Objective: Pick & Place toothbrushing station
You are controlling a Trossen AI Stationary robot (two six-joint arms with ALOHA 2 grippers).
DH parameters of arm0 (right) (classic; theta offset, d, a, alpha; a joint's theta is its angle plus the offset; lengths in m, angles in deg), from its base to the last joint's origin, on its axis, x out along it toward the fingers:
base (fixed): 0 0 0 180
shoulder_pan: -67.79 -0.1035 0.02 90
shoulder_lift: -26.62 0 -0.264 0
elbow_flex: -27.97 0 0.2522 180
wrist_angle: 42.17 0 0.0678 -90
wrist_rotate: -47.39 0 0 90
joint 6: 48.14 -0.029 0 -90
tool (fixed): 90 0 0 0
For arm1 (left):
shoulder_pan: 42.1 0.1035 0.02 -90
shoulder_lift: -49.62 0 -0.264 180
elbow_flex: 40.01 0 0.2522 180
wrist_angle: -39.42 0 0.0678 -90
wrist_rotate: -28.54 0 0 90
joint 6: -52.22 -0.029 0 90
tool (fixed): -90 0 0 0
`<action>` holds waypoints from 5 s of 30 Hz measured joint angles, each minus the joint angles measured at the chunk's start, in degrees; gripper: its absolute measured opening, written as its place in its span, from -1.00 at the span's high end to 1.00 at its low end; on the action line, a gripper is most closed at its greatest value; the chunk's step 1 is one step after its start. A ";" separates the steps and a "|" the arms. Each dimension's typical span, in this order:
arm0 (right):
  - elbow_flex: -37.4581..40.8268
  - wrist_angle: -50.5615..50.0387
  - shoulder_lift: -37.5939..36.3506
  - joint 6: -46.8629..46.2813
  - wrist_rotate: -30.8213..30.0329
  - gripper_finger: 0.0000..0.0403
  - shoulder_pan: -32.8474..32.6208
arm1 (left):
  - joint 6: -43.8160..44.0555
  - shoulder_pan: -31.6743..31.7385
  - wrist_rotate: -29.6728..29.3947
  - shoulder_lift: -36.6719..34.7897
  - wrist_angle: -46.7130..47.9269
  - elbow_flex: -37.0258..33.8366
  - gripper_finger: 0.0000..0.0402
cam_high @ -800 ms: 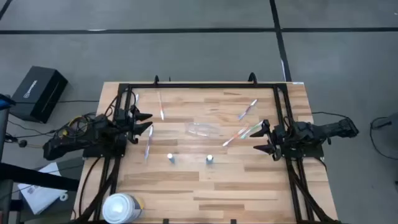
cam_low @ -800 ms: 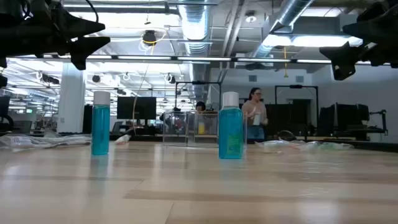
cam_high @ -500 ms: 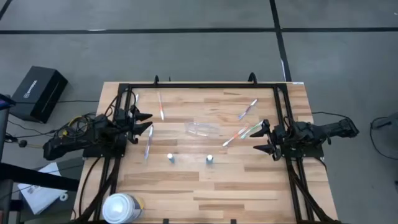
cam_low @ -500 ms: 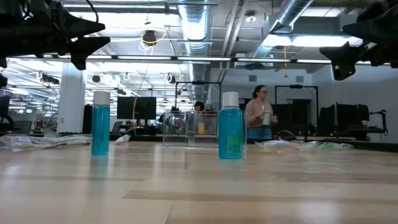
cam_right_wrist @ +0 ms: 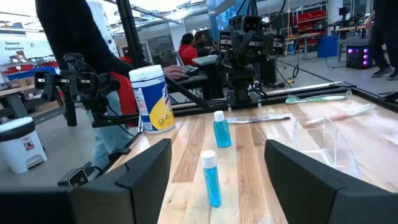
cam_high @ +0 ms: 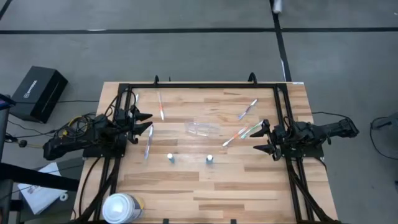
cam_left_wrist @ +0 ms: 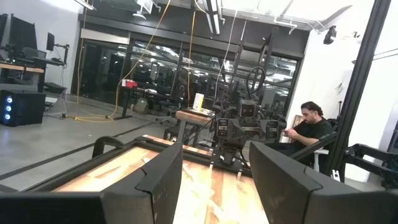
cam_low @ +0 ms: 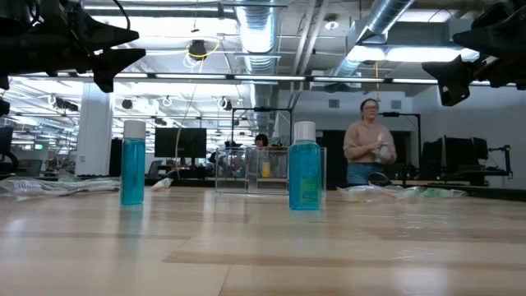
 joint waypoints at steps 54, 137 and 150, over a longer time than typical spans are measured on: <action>0.00 -0.01 0.01 0.00 0.00 -0.24 -0.01 | 0.00 -0.01 -0.01 0.00 0.00 0.00 0.10; 0.02 0.06 0.01 0.00 0.00 -0.24 0.01 | 7.71 -0.01 -6.46 4.22 -2.57 0.00 0.10; 0.02 11.36 0.01 2.58 -0.94 -0.24 0.09 | 18.60 -0.01 -14.98 7.71 -4.58 0.00 0.10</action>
